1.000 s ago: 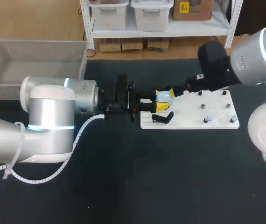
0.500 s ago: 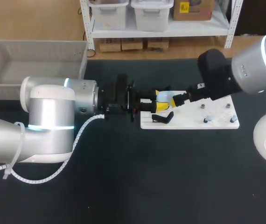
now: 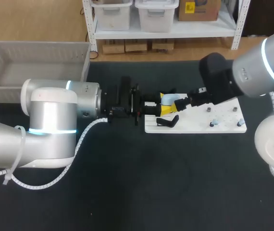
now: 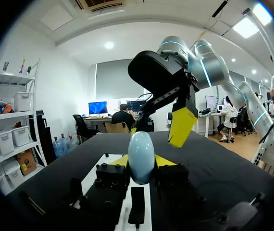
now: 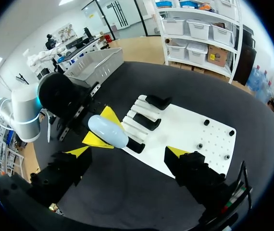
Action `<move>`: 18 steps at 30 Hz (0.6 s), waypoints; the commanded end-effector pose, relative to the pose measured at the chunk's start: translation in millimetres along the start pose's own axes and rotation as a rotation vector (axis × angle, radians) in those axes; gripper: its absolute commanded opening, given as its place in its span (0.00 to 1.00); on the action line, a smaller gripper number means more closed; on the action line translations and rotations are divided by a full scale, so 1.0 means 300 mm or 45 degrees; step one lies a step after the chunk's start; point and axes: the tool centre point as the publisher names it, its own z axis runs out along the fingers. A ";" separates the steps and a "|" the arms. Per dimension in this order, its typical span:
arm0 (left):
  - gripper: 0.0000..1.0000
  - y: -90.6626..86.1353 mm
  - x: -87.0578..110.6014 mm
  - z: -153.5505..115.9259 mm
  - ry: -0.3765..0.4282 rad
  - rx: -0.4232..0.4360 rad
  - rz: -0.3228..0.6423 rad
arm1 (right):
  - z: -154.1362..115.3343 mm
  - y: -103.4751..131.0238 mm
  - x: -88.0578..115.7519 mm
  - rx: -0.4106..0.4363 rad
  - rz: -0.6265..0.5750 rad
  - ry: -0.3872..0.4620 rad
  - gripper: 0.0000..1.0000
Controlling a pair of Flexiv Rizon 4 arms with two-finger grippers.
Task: Pick up each earbud case from the left stands, insert the matching earbuds, close the lid, and place the case in the box.
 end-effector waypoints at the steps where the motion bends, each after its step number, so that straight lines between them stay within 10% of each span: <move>1: 0.00 -0.002 0.003 0.000 -0.004 -0.005 0.003 | 0.017 -0.006 -0.009 0.005 0.004 0.010 1.00; 18: 0.00 -0.002 0.003 0.000 -0.004 -0.005 0.003 | 0.015 -0.031 -0.032 0.031 0.016 0.004 1.00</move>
